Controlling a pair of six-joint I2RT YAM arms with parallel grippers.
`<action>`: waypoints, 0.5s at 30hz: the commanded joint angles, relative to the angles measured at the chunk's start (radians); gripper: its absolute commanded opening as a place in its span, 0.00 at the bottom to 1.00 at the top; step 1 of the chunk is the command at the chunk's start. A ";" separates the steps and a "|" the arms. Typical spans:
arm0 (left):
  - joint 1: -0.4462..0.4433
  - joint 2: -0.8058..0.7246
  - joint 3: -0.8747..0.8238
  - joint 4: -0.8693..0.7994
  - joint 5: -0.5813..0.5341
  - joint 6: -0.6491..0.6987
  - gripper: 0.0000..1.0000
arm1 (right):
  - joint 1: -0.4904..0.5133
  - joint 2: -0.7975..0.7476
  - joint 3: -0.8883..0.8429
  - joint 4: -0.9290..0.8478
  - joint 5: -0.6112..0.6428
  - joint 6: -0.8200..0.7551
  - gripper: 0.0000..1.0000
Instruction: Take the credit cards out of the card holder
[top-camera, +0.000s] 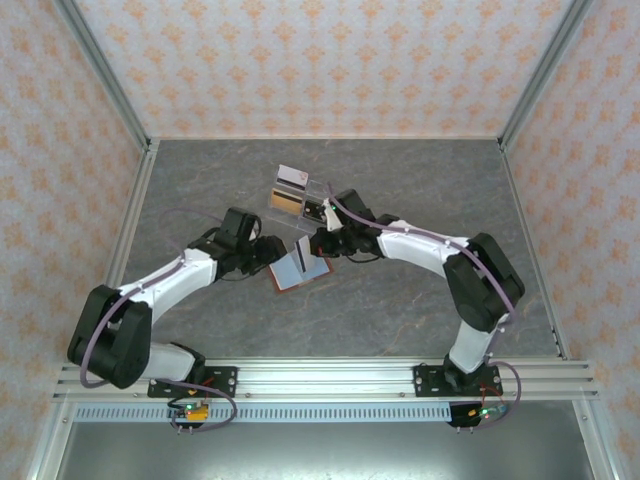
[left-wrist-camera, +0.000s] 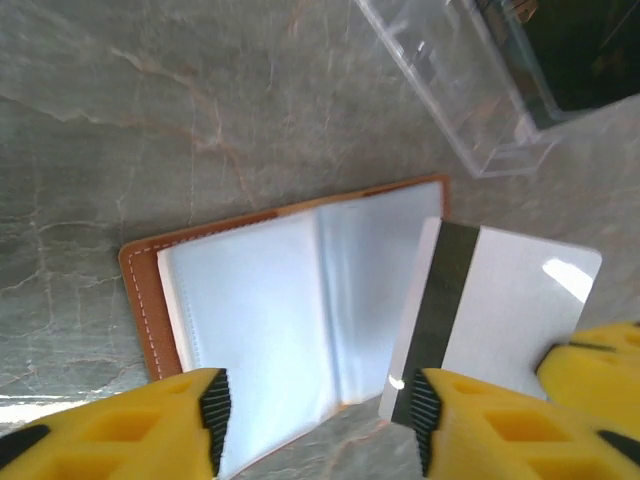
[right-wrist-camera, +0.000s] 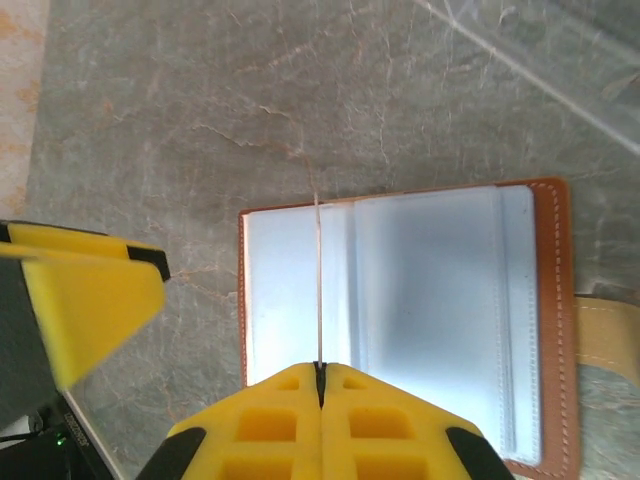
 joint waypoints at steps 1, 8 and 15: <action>0.025 -0.039 0.001 0.033 0.055 0.005 0.60 | -0.021 -0.059 0.011 -0.041 -0.033 -0.073 0.00; 0.047 -0.082 -0.036 0.274 0.242 -0.050 0.77 | -0.102 -0.115 -0.002 0.084 -0.288 0.011 0.00; 0.050 -0.047 -0.016 0.461 0.376 -0.105 0.79 | -0.146 -0.108 -0.013 0.288 -0.485 0.179 0.00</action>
